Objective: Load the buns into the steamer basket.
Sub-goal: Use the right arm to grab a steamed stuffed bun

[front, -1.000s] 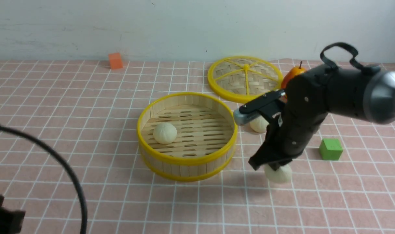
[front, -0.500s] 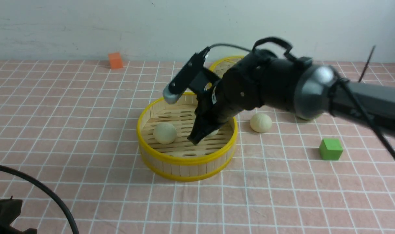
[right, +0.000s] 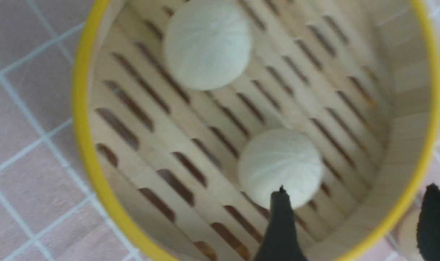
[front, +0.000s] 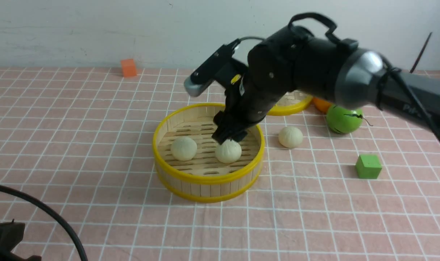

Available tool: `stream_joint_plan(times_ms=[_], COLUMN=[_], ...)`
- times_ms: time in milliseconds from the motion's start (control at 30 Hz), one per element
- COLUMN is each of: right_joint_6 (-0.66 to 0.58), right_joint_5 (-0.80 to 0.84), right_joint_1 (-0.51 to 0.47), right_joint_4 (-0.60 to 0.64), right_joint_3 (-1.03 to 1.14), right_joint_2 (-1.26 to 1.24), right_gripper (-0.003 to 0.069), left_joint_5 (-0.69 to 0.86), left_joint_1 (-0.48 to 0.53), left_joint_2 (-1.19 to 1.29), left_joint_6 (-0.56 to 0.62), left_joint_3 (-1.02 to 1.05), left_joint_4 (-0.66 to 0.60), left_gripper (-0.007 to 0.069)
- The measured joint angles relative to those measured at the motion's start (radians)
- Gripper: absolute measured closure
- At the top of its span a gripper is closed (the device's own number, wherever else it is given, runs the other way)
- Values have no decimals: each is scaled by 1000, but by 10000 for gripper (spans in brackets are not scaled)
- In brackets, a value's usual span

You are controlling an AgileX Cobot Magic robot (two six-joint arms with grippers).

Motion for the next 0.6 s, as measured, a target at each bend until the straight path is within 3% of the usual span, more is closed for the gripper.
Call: stream_joint_plan(times_ms=[167, 300, 600], right_joint_6=[123, 168, 151], right_joint_5=[42, 54, -83], right_joint_1=[-144, -275, -321], right_joint_4=[-7, 78, 175], right_joint_3=[-13, -13, -13], right_joint_2=[28, 102, 185], right_gripper=[189, 225, 329], left_joint_5=[-15, -16, -39], left_joint_1=[0, 0, 0], left_joint_2=[0, 0, 0], left_joint_6=[0, 0, 0], left_joint_3=[0, 0, 0], left_joint_4=[2, 2, 2], left_gripper=[638, 637, 636])
